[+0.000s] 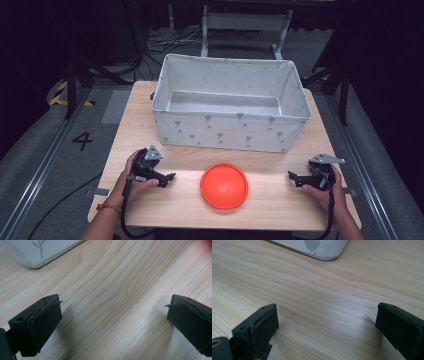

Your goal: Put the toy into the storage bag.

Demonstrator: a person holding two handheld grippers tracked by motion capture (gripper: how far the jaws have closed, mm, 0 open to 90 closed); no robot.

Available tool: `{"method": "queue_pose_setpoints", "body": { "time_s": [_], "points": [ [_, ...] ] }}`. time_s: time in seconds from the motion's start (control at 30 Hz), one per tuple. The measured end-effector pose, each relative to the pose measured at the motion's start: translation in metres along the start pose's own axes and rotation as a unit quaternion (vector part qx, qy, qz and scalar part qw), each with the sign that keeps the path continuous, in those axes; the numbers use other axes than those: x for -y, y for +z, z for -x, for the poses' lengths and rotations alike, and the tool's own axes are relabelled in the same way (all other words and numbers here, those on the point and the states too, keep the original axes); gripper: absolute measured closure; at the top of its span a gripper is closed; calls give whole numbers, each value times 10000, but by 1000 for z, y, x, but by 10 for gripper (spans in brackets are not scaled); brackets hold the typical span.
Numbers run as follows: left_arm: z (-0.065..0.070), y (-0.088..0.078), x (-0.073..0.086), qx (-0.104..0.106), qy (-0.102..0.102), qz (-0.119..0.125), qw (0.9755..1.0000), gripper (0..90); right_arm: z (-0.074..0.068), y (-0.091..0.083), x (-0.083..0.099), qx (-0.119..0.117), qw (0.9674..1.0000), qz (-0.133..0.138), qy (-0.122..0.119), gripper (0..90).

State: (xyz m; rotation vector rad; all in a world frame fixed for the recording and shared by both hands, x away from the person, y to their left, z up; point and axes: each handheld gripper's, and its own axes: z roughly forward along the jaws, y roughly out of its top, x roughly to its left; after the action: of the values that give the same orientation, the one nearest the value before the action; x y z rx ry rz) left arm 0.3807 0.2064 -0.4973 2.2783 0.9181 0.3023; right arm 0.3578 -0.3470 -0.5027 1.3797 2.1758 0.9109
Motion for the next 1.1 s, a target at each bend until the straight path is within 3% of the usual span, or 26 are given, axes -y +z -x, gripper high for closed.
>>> {"method": "queue_pose_setpoints", "body": {
  "time_s": [0.37, 0.47, 0.57, 0.7, 0.87, 0.9, 1.0, 1.1],
  "points": [
    [0, -2, 1, -28, 10, -6, 10000, 2, 0, -1, 1, -15, 10000, 7, 13, 54],
    [0, -2, 2, -34, -6, -5, 10000, 2, 1, -3, 2, -44, 10000, 36, -25, 91],
    [0, -2, 2, -44, 8, -13, 10000, 2, 2, -6, 2, -151, 9998, 68, -82, 190],
    [0, -1, 2, -24, -25, -2, 10000, 2, 1, -9, 1, -279, 9995, 30, -167, 204],
    [0, -2, 2, -27, -22, -6, 10000, 2, -6, -16, -4, -399, 9988, 117, -267, 201],
    [1, -1, 2, -25, -34, 1, 10000, 2, -12, -20, -9, -485, 9979, 166, -407, 194],
    [1, -1, 2, -25, -35, 1, 10000, 2, -18, -21, -13, -633, 9969, 197, -421, 211],
    [1, -2, 2, -27, -27, -1, 10000, 2, -30, -24, -19, -791, 9949, 197, -593, 222]
  ]
}}
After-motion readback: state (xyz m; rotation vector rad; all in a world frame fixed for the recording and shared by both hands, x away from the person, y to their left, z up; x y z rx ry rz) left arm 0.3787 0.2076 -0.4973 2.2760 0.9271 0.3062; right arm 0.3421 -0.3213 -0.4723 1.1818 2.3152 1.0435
